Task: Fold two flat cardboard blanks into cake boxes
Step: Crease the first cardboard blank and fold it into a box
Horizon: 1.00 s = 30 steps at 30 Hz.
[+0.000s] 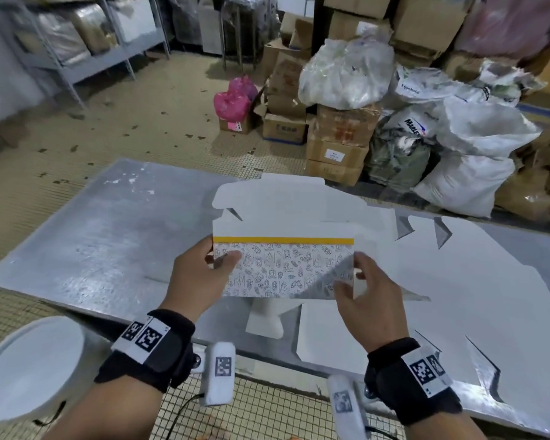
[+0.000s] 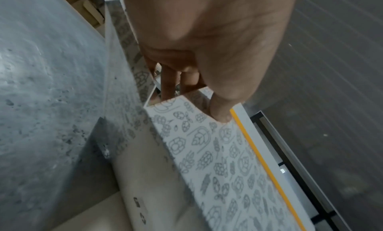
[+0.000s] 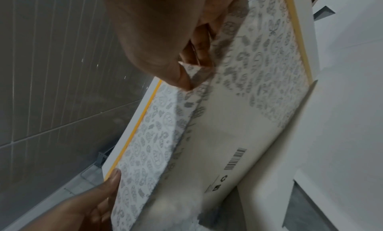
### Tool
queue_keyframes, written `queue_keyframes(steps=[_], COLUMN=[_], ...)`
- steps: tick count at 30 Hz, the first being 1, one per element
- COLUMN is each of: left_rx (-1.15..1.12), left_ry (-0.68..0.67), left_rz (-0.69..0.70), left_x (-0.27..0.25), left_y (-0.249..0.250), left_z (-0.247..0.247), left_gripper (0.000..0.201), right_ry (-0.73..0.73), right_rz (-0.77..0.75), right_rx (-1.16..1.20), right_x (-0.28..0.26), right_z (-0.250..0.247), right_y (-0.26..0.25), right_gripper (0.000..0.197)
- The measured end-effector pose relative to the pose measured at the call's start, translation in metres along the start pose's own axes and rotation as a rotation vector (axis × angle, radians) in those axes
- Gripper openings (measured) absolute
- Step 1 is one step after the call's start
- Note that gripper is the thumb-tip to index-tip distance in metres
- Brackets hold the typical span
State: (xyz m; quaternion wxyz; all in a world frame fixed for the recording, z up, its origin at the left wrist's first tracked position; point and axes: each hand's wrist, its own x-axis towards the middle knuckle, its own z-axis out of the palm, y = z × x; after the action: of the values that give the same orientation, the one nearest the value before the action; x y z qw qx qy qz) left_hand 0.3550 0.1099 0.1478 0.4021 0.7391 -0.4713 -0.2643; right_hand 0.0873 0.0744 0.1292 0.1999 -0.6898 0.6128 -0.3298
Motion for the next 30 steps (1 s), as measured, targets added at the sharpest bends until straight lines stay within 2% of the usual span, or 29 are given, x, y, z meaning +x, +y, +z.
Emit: queue_keyframes(steps=[2,4,7,9,13,15,18,25,30], left_rx=[-0.041,-0.080,-0.102,-0.107,-0.120,-0.103,-0.140,-0.088,-0.104], left_ry=[-0.012,-0.028,-0.103,-0.128,-0.054,-0.022,-0.016,0.022,-0.057], left_rz=[0.029,0.044,0.099,0.150,0.240,0.293,0.297,0.340,0.299], left_x=[0.003,0.007,0.011,0.013,0.019,0.022,0.026,0.030,0.025], left_y=[0.004,0.003,0.003,0.005,0.007,0.003,0.000,-0.002,-0.009], left_z=[-0.001,-0.003,-0.006,-0.007,-0.012,-0.012,-0.012,-0.018,-0.022], left_gripper=[0.018,0.019,0.018,0.012,0.014,0.018,0.016,0.019,0.013], right_ry=[-0.001,0.079,0.149,0.123,0.012,-0.057,-0.120,-0.138,-0.157], right_rz=[0.015,-0.071,-0.237,-0.353,-0.509,-0.511,-0.505,-0.590,-0.550], right_rx=[0.029,0.014,-0.087,-0.135,-0.143,-0.131,-0.084,0.004,0.053], right_x=[0.001,0.004,0.010,0.015,0.028,0.035,0.047,0.068,0.076], right_z=[0.000,0.000,0.007,0.014,0.030,0.036,0.043,0.058,0.063], right_y=[-0.009,-0.022,-0.044,-0.059,-0.089,-0.102,-0.117,-0.134,-0.134], right_gripper=[0.075,0.084,0.070,0.055,0.037,0.035,0.031,0.015,0.011])
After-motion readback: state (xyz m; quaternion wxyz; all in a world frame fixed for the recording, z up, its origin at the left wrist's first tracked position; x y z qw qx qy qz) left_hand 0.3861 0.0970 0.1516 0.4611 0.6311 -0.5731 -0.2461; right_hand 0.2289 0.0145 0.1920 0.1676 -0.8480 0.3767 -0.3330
